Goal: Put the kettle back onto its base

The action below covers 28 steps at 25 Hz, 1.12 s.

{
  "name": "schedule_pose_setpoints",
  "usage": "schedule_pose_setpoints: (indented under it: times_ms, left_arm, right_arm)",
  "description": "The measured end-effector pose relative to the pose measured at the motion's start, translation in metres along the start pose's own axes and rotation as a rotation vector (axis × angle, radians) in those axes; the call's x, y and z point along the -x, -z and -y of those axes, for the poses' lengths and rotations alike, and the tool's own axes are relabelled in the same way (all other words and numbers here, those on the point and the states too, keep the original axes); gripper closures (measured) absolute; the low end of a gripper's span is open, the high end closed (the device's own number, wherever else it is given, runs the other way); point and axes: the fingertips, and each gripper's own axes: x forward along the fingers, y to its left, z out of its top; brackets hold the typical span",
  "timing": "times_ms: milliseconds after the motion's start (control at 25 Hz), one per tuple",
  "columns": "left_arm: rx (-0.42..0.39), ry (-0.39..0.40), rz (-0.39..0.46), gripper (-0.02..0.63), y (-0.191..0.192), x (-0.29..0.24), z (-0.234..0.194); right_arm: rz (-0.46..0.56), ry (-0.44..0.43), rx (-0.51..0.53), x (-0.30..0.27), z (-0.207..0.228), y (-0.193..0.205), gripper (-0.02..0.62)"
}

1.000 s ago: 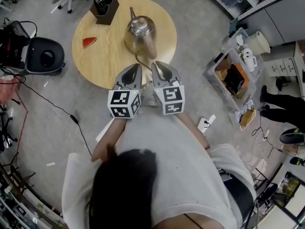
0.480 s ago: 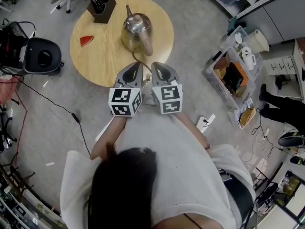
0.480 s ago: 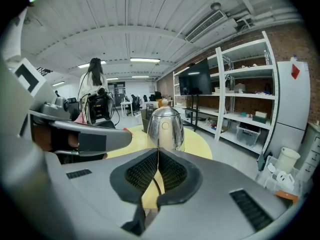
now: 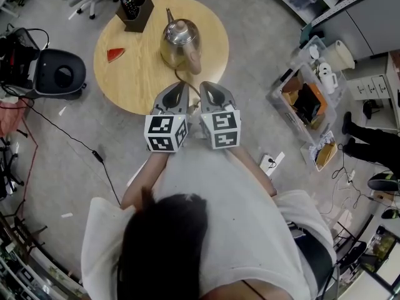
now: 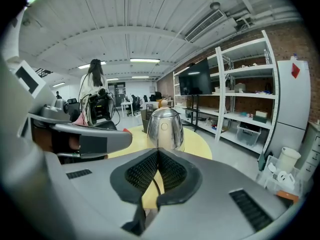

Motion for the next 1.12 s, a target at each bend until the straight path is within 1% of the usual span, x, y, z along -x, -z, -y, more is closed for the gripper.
schedule_pose_setpoints:
  times_ms: [160,480,720,1120]
  left_arm:
    - [0.001,-0.004,0.003,0.571,0.0,-0.003,-0.001]
    - [-0.006,-0.006,0.004,0.571,0.0,-0.006,0.0]
    - [-0.011,-0.011,0.0,0.571,-0.004,-0.011,-0.002]
    - [-0.024,0.004,-0.008,0.571,-0.004,-0.013,0.004]
  right_arm:
    - [-0.001,0.003,0.028,-0.003,0.001,0.0,0.569]
    - [-0.001,-0.009,0.043,-0.006,0.001,-0.003,0.569]
    - [-0.004,-0.022,0.05,-0.011,0.0,-0.007,0.569]
    - [-0.01,-0.024,0.045,-0.01,0.001,-0.006,0.569]
